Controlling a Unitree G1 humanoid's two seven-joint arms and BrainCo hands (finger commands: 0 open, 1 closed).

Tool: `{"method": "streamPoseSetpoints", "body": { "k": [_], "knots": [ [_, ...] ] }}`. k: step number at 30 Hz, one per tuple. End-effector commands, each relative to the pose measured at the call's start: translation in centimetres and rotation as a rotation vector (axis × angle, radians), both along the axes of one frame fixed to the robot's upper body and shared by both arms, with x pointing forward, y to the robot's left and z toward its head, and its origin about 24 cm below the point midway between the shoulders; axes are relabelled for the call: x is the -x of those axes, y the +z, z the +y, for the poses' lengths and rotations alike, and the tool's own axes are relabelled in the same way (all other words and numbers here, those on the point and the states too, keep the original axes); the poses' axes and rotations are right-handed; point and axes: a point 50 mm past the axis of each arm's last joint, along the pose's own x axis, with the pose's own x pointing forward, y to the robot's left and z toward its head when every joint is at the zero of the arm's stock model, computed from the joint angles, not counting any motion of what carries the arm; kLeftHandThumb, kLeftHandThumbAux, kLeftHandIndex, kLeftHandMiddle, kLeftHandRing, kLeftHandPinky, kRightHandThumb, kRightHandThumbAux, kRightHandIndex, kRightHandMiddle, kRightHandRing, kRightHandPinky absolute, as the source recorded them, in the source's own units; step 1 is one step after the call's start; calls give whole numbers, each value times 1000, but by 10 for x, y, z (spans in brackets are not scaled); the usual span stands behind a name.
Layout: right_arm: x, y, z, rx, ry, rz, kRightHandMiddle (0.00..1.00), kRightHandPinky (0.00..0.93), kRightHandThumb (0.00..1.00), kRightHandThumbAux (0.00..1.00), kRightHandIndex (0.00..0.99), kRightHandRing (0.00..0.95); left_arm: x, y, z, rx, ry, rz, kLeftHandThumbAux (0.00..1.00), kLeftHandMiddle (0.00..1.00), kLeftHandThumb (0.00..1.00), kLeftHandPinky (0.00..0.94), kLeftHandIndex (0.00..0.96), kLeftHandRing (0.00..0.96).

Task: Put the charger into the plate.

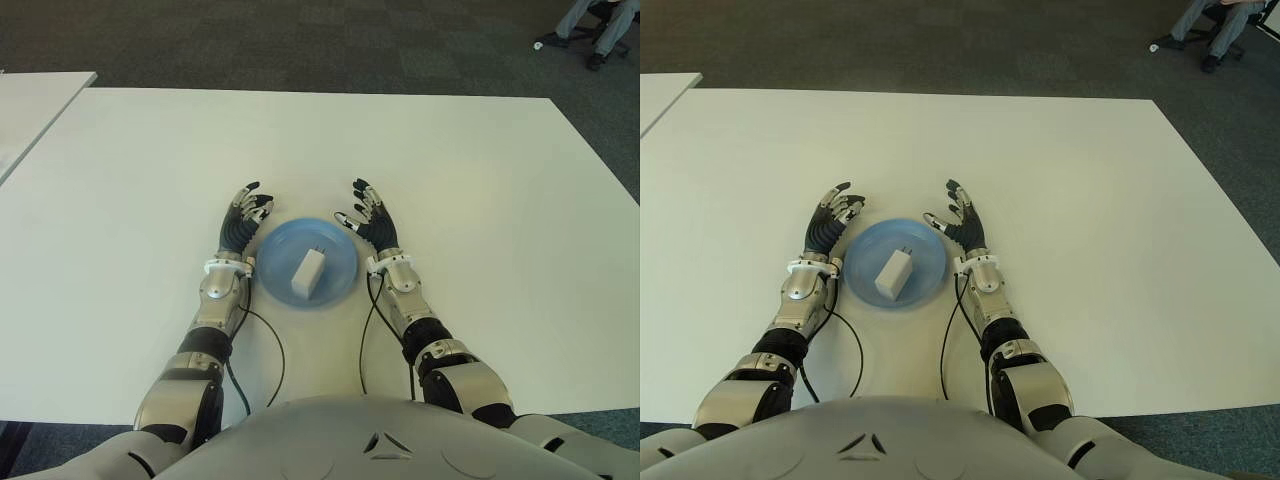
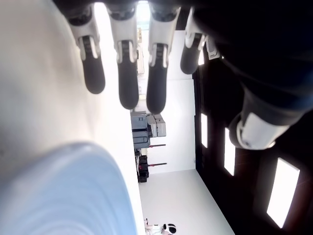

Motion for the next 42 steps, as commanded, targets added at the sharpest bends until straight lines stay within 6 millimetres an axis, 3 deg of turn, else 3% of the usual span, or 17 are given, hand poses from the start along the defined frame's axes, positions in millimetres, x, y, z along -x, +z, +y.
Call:
{"method": "streamPoseSetpoints", "body": {
  "k": [1,17,29,42],
  "knots": [
    [1,-8,-1,-58,2,62,132,17,0,749,151,84,25,-29,6,7,10,156,536,335,0,267,159,307],
    [1,-16,-8,-102,70,144,133,44,0,692,155,82,27,-29,10,-10,10,146,537,314,0,282,165,303],
    [1,-18,-9,-74,82,171,66,34,0,657,80,35,28,-31,12,26,60,162,554,152,0,107,81,137],
    [4,-19,-14,-102,-10,165,7,0,0,635,6,0,30,-32,13,62,138,157,621,28,25,19,5,22]
  ]
}}
